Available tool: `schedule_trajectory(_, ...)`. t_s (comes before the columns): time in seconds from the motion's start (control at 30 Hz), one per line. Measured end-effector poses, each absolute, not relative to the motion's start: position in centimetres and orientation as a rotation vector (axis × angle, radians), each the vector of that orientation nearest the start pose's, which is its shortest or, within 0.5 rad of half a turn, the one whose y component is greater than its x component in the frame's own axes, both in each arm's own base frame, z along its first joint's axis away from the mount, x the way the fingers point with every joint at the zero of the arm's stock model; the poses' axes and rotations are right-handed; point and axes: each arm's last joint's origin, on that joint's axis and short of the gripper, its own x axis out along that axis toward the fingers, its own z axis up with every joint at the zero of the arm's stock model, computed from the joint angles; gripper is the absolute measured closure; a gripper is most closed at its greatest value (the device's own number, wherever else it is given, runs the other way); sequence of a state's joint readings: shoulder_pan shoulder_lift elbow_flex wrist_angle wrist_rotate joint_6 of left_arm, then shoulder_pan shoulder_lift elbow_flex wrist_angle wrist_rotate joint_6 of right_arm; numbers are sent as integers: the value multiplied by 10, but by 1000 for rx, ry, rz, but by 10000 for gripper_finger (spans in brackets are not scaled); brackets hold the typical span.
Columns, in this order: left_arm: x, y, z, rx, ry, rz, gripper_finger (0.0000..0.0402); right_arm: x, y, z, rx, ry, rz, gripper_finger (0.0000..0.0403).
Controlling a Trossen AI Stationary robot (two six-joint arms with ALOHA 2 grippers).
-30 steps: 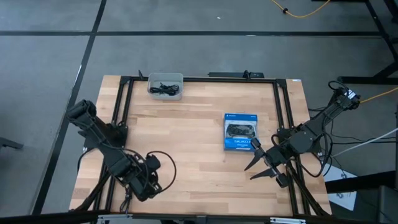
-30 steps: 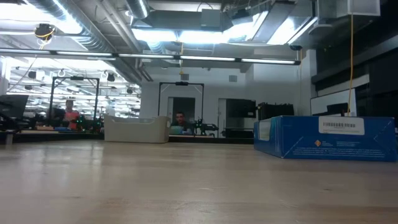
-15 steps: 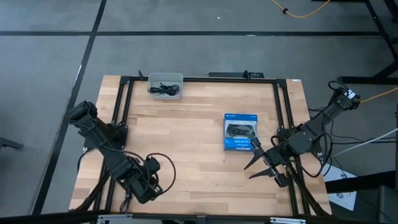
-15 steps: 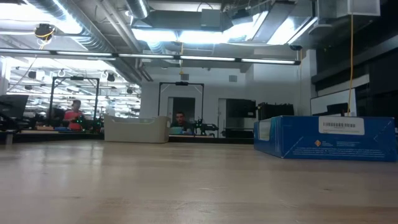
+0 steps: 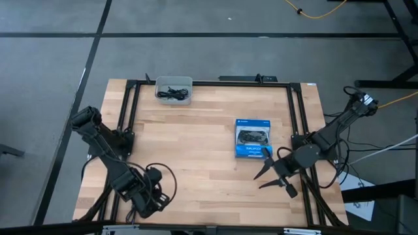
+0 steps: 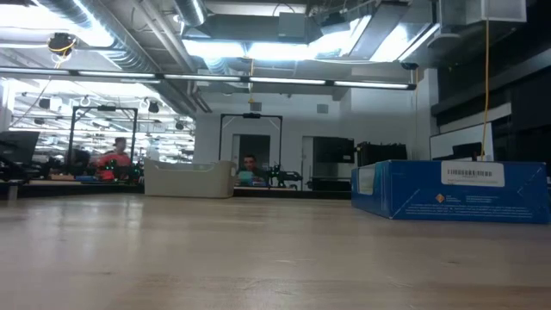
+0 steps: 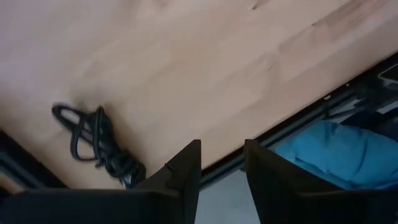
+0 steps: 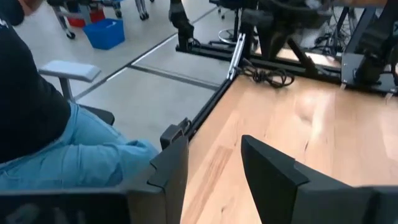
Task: Pick and place USB-C Cables
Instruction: Put the black white charger cable into the gray bin
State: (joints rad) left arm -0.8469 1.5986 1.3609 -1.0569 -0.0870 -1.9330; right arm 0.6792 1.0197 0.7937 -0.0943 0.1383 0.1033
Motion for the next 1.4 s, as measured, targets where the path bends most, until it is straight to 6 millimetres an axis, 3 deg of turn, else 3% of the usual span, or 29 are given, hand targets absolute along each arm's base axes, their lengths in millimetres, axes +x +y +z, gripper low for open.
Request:
schedule_trajectory(0.2,196,-236,270,-1109,1243,732,277,183,143,291,-55,385,514,250)
schedule_trajectory(0.67,192,-268,217,-1067,1378,996,276,188,147,280,-57,450,503,250)
schedule_trajectory(0.93,182,-267,200,-965,1503,1255,275,188,147,280,-62,455,503,250)
schedule_trajectory(1.4,179,-278,172,-874,1484,1332,275,188,146,279,-65,468,501,250)
